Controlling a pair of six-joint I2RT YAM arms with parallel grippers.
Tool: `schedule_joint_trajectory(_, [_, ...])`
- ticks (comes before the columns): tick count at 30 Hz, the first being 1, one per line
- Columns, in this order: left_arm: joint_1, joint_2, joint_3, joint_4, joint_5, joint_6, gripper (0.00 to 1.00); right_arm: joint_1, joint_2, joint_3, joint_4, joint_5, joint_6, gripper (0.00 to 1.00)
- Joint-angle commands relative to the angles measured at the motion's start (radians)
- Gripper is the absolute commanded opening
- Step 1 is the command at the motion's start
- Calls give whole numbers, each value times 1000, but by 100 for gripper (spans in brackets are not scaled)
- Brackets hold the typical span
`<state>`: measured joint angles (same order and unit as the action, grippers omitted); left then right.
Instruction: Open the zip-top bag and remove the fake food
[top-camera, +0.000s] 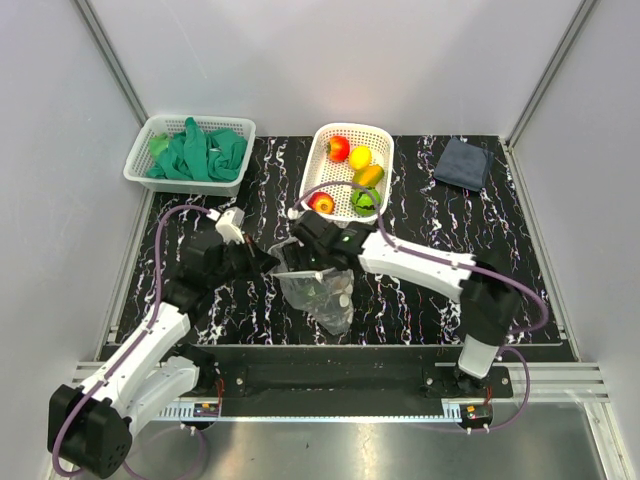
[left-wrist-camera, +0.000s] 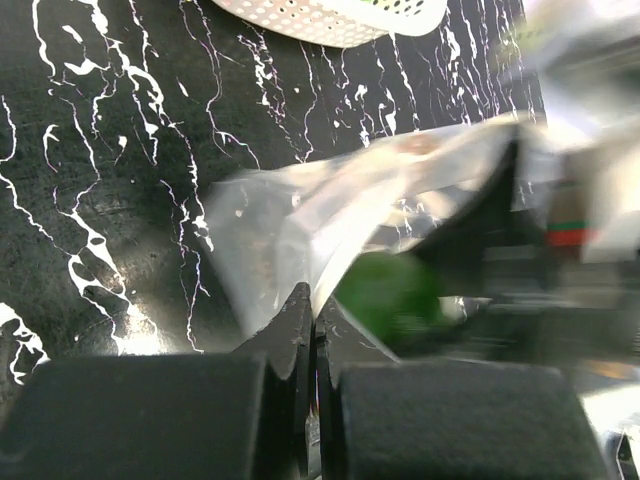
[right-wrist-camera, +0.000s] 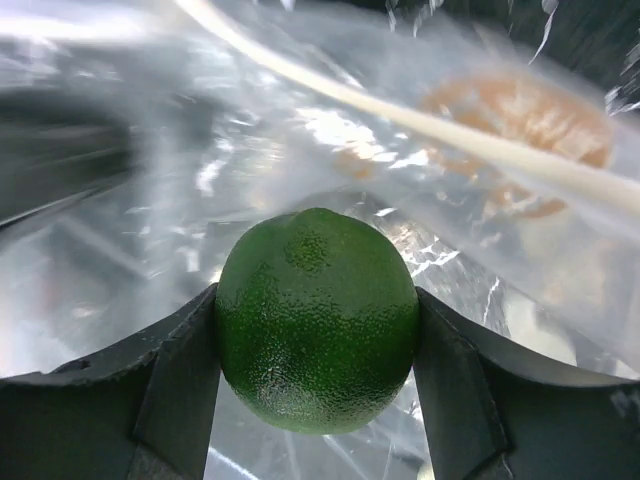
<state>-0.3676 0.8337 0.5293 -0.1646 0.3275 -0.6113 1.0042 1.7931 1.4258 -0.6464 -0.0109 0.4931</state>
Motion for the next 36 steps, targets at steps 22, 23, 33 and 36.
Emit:
schedule_joint_trajectory(22, [2, -1, 48, 11, 84, 18, 0, -19, -175, 186, 309, 129, -103, 55])
schedule_joint_trajectory(23, [2, -2, 47, 8, 79, 16, 0, -29, -161, 200, 309, 126, -110, 55])
schedule_joint_trajectory(33, [16, -34, 181, -165, -177, 94, 0, -314, -101, 288, 315, -61, -65, 57])
schedule_joint_trajectory(36, [35, -76, 236, -222, -326, 129, 0, -381, -63, 294, 314, -17, -116, 58])
